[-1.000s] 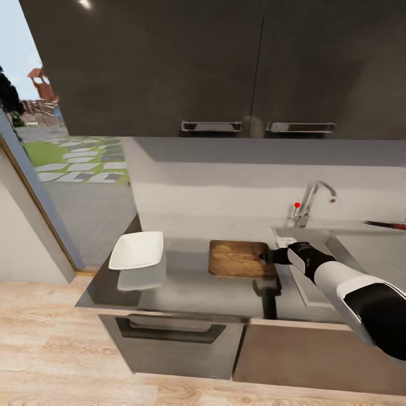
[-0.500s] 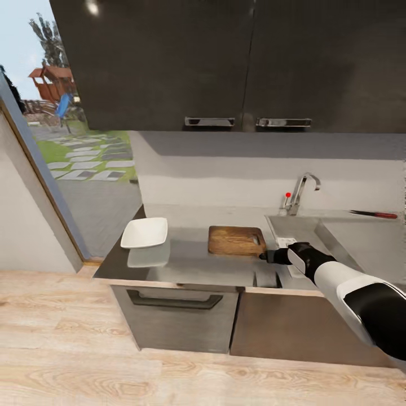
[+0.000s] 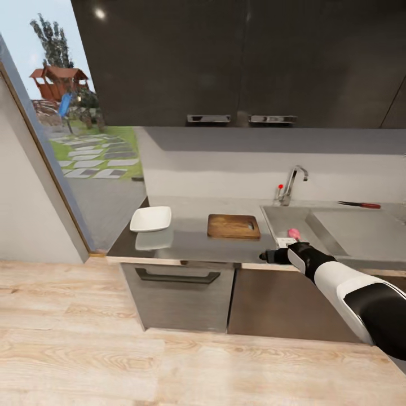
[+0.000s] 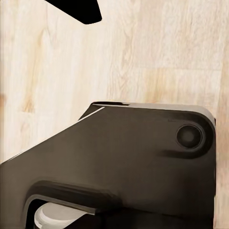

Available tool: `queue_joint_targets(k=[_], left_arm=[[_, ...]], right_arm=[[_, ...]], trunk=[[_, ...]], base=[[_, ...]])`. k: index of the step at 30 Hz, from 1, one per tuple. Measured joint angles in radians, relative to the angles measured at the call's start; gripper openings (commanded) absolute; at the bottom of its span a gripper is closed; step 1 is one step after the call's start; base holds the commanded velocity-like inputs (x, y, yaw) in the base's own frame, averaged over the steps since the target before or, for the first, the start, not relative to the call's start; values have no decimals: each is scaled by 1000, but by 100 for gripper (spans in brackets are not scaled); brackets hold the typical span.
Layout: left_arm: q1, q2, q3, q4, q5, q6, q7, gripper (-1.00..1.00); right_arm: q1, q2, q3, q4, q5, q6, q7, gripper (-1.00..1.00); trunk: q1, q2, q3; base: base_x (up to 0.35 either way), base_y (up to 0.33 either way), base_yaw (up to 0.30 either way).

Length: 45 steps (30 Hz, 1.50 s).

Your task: In the kitchen, take the Vidalia onion out of the sink, dice it on the chopping board with the paring knife, put the diced onion into the bowl on the countertop, then place both the paring knife and the chopping board into the sink.

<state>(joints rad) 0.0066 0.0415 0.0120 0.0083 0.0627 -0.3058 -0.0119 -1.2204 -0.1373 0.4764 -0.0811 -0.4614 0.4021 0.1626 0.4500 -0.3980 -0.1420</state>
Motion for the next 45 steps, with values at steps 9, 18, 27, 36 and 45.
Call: queue_joint_targets(k=[9,18,27,36,45], left_arm=[[0,0,0,0,0,0,0,100],[0,0,0,0,0,0,0,100],[0,1,3,-5,-3,-1,0,100],[-1,-9,7,-62,-3,-2,3,100],[-2,-44,8,-251,-3,4,9,100]], right_arm=[[0,0,0,1,0,0,0,100],[0,3,1,4,1,-14,-2,100],[122,6,1,54,3,-321,-1,100],[410,7,3,57,3,-694,-5,100],[747,15,6,59,2,-1038,-7,100]], trunk=[[0,0,0],[0,0,0],[-1,0,0],[-1,0,0],[-1,0,0]], base=[[-334,0,0],[-332,0,0],[-92,0,0],[-4,0,0],[0,0,0]])
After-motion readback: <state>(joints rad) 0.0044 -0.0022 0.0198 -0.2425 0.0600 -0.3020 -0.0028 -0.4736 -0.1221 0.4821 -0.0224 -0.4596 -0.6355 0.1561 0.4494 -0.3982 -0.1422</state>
